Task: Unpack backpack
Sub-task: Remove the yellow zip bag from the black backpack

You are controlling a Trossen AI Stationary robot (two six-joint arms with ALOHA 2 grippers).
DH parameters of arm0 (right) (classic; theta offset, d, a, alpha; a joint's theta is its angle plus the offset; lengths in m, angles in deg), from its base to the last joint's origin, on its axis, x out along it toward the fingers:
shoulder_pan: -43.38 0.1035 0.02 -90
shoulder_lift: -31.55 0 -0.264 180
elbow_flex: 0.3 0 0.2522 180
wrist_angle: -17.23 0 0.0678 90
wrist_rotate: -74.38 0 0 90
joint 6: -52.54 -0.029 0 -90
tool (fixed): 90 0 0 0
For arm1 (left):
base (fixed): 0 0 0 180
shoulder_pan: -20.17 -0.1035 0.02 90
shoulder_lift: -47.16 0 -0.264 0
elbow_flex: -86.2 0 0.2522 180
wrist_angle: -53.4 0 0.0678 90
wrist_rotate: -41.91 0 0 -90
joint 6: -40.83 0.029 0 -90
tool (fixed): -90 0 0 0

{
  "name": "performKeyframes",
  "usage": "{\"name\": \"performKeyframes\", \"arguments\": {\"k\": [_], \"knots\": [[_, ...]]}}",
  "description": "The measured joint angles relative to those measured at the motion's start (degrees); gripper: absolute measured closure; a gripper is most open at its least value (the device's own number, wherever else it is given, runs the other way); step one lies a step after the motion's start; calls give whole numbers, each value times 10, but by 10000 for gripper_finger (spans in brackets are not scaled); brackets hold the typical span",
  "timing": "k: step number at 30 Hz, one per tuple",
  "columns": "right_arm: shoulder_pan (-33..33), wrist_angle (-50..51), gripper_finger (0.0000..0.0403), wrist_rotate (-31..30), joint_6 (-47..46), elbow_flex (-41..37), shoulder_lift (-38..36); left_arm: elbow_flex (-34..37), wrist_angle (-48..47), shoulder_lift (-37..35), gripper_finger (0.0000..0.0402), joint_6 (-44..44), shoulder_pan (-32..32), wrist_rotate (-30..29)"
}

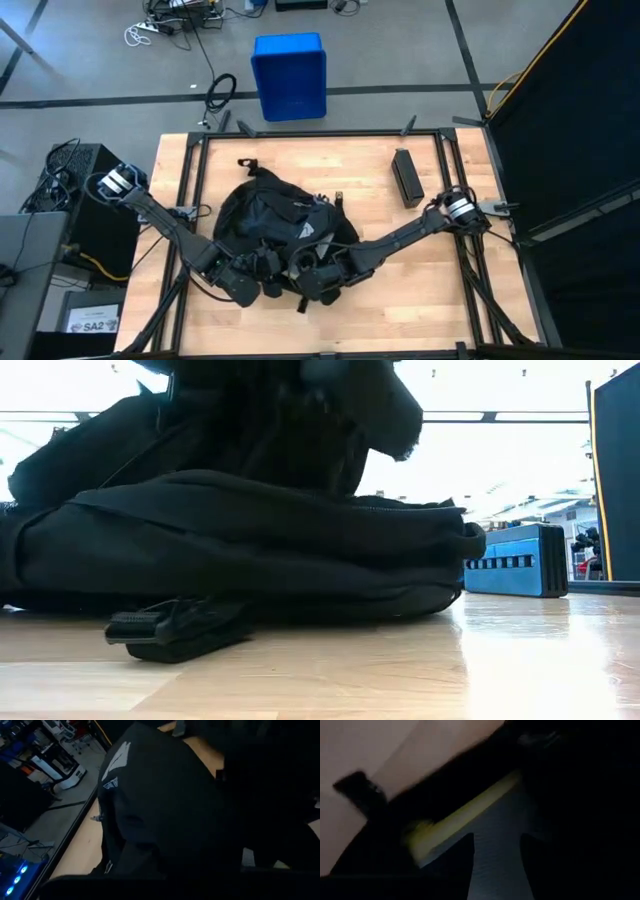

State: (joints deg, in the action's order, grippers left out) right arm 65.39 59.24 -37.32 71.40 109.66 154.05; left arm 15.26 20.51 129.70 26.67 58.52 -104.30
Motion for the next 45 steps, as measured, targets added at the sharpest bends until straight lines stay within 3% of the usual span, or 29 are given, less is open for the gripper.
{"name": "performKeyframes", "arguments": {"k": [8,14,18,28,36,41,45], "knots": [[-8,22,233,77,-56,-1,20,-2,10,0,396,0,0,-3],[17,40,209,55,-25,-2,18,-2,9,0,396,0,0,5],[29,62,196,44,-59,3,18,-2,5,0,396,-8,0,10],[46,118,191,38,-68,11,19,-2,5,0,396,-13,-1,19],[13,115,179,-30,-46,-3,20,-2,21,0,396,-12,-1,35],[-28,27,202,-31,-11,-32,20,-1,25,0,396,-11,-2,36],[-50,-1,275,-8,-7,-37,20,0,22,0,396,-11,-2,36]]}}
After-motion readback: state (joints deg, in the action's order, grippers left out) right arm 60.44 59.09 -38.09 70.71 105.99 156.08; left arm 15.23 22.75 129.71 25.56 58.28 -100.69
